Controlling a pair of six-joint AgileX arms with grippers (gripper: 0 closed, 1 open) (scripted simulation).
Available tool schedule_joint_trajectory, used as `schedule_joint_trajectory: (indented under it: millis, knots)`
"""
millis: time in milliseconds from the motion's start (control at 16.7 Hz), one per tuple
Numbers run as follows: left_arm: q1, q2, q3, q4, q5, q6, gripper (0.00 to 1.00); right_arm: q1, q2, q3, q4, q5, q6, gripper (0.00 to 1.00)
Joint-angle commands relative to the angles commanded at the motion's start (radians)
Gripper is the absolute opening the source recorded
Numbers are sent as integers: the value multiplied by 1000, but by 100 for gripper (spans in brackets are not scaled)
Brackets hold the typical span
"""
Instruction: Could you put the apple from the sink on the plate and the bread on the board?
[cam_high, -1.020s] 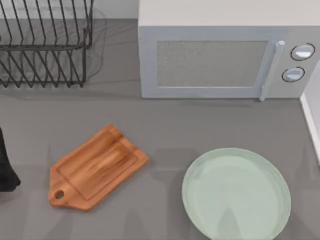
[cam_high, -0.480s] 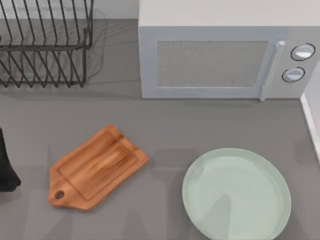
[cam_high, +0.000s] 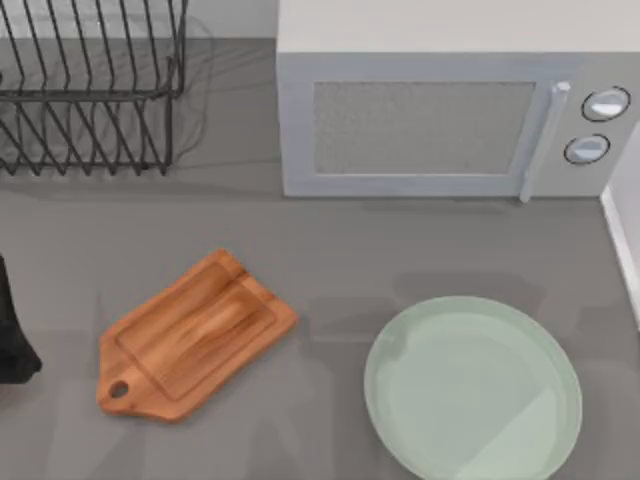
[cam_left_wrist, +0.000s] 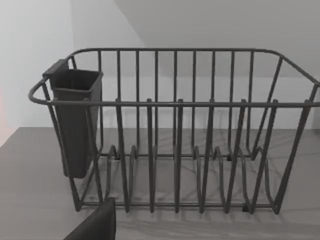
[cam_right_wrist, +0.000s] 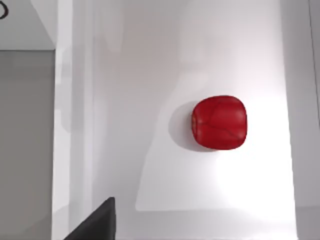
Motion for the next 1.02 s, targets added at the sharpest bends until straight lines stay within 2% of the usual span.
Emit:
schedule_joint_trajectory:
  millis: [240,480,660,1020]
  knots:
    - [0,0,0,0,0,0,100,-50,397,305,-190,1,-47,100]
    - [0,0,0,0,0,0,100,-85,672,518,-324,1,-80,100]
    - [0,0,0,0,0,0,100,-99,770,596,-375,1,-92,100]
    - [0,0,0,0,0,0,100,-95,779,602,-379,1,-93,100]
